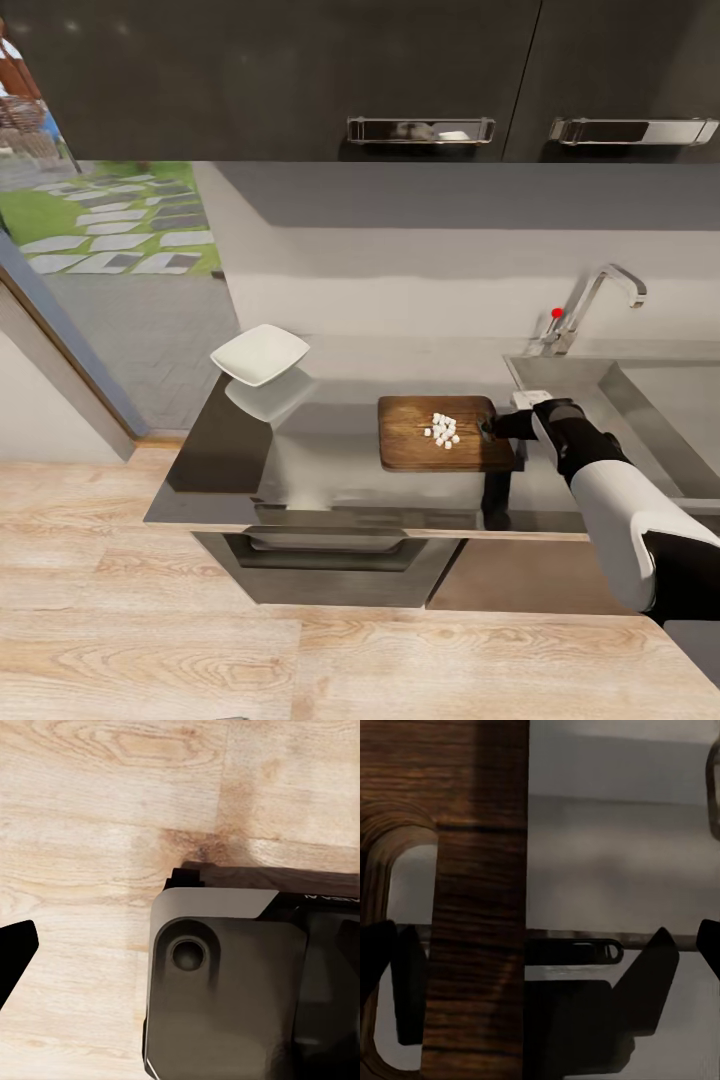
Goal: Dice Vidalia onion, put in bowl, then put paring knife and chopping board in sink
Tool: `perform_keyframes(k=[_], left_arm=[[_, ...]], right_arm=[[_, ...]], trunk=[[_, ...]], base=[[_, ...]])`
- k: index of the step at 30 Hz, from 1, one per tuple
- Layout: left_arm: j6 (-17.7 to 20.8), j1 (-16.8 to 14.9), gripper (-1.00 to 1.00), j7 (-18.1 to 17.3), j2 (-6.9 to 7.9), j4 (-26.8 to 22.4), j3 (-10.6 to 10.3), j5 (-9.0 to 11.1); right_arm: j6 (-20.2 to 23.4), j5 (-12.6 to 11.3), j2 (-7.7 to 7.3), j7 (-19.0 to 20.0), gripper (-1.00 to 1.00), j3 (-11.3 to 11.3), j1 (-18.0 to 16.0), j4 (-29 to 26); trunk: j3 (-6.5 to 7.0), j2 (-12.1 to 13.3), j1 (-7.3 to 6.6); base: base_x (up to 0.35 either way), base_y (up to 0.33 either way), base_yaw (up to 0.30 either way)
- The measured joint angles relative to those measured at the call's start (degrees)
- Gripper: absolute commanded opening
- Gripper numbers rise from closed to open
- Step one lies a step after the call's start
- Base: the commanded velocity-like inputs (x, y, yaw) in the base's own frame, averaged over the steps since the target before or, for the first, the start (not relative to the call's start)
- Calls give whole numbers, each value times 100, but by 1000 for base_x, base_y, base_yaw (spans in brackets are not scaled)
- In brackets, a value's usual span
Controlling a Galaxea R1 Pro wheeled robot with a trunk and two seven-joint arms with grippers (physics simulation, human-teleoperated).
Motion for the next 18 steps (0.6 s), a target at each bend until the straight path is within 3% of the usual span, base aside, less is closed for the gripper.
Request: perform_keyframes(k=[17, 18], left_arm=[[0, 0, 100, 0, 0, 0, 0, 0], [0, 0, 100, 0, 0, 0, 0, 0]], right_arm=[[-2, 7, -8, 0, 100, 12, 0, 2], [-1, 6, -8, 0, -100, 12, 0, 2]], trunk=[[0, 0, 0], [0, 0, 0]], base=[[0, 0, 0], [0, 0, 0]])
